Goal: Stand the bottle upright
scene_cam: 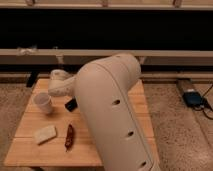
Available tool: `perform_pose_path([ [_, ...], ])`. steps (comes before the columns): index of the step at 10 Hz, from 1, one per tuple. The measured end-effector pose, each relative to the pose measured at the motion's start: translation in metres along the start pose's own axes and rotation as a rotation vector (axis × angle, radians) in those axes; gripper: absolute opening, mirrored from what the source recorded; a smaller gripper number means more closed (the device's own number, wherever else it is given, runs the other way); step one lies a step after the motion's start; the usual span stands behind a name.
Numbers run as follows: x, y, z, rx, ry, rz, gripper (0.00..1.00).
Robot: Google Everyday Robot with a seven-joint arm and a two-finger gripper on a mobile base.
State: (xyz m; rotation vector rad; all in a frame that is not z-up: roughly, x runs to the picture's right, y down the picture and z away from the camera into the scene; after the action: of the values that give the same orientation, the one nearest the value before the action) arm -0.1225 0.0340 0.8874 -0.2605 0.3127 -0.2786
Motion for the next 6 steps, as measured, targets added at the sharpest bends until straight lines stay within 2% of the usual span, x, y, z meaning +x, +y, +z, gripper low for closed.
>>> perform_pose_path([
  [6, -0.024, 0.02, 0.006, 0.02, 0.011, -0.1, 0.8],
])
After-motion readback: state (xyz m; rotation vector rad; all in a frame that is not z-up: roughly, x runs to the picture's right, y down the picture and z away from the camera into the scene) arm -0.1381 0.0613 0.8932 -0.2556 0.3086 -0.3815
